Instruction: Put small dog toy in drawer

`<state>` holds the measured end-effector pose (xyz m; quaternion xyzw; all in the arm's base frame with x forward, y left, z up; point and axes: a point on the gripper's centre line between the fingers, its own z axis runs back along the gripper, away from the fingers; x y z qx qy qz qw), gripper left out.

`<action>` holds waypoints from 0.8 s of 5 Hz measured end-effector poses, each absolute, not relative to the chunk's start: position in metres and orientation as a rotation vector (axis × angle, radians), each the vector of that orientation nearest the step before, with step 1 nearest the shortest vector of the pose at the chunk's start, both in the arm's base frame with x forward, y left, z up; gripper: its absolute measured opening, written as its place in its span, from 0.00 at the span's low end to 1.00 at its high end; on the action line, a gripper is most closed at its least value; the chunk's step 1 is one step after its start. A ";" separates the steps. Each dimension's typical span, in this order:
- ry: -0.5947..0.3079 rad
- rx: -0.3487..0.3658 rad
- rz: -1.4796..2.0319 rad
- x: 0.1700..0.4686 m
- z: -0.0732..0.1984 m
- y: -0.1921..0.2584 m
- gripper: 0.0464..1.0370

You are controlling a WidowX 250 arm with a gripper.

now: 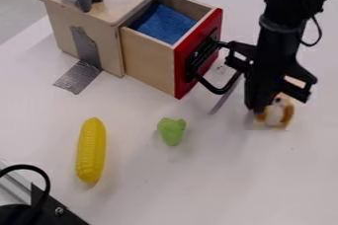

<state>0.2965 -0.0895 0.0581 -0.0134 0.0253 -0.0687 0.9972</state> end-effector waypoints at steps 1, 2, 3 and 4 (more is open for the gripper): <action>-0.011 -0.056 -0.123 0.306 0.078 -0.082 0.02; -0.075 -0.074 -0.120 0.323 0.077 -0.090 0.17; -0.079 -0.068 -0.057 0.344 0.062 -0.100 0.43; -0.045 -0.053 -0.021 0.351 0.043 -0.108 0.75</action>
